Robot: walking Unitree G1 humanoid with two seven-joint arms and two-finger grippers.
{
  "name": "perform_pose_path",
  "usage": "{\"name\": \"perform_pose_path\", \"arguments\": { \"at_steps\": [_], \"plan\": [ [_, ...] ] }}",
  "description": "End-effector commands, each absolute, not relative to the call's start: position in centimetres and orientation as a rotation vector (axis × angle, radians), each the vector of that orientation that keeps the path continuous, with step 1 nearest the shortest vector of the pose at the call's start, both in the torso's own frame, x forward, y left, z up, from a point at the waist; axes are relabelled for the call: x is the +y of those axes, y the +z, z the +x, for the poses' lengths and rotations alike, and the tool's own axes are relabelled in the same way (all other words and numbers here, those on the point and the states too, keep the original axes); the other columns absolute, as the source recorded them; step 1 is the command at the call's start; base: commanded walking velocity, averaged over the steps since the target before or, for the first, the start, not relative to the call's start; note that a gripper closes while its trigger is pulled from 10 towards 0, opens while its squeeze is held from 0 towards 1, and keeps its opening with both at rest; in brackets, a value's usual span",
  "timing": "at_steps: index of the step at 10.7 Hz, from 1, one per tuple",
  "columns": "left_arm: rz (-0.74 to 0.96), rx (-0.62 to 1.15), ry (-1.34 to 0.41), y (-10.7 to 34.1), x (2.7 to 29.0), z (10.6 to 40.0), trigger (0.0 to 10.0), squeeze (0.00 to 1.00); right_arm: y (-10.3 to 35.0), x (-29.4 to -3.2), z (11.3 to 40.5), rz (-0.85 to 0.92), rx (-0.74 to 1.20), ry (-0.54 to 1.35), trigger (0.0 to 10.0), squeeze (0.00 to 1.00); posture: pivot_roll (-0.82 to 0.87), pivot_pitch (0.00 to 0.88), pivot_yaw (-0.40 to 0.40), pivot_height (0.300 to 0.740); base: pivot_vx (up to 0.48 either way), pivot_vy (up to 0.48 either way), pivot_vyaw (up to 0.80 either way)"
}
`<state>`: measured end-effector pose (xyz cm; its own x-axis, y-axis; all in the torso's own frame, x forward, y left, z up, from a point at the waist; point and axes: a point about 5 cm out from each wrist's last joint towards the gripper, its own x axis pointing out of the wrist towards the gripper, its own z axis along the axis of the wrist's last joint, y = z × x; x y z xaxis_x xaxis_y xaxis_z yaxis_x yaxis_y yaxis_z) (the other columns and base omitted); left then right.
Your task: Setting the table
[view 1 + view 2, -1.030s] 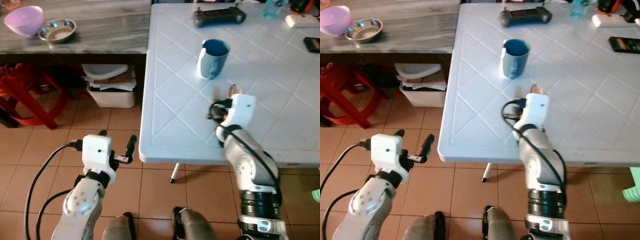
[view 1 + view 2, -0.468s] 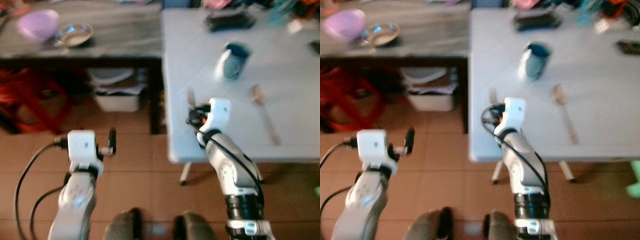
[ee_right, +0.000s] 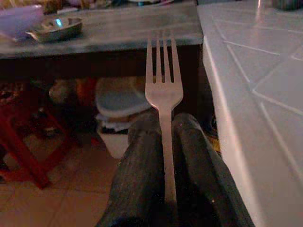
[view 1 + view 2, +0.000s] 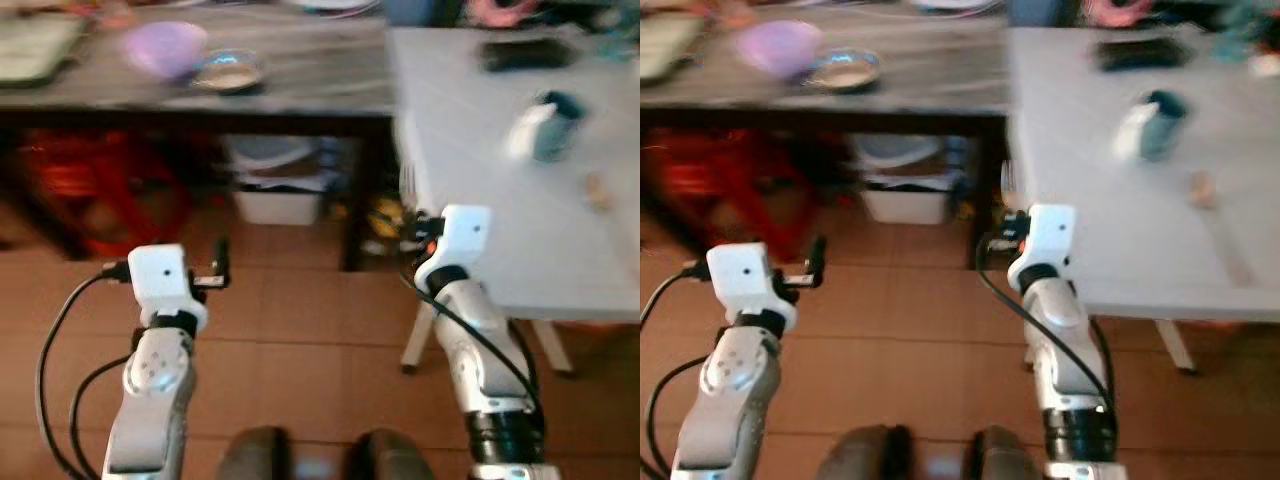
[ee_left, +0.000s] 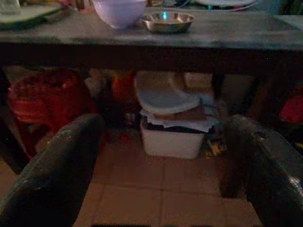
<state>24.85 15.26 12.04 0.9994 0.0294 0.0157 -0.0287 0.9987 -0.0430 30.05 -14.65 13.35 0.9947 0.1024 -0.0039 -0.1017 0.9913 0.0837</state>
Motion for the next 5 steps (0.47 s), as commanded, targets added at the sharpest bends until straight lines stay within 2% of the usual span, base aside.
{"name": "perform_pose_path", "arguments": {
  "at_steps": [1,2,3,5],
  "plan": [
    [-0.042,-0.015,0.008,11.96,14.95,24.88,10.0,0.0,13.51,-15.29,29.89,0.085,-0.006,0.077,0.0,0.0,0.04,0.084,0.026,0.74,0.0,0.48,0.0],
    [-0.036,-0.026,0.0,12.09,14.91,24.98,10.0,0.0,13.66,-15.41,29.85,0.084,-0.019,0.07,0.0,0.0,0.04,0.08,0.025,0.74,0.0,0.458,0.0],
    [-0.031,-0.048,-0.024,12.35,14.7,25.07,10.0,0.0,13.99,-15.62,29.84,0.077,-0.04,0.055,0.0,0.0,0.03,0.079,0.026,0.74,0.39,0.277,0.0],
    [-0.018,-0.059,-0.048,12.45,14.28,24.99,10.0,0.0,14.18,-15.69,30.06,0.076,-0.048,0.049,0.0,0.0,0.03,0.079,0.027,0.74,0.469,0.0,0.0]
  ]
}}
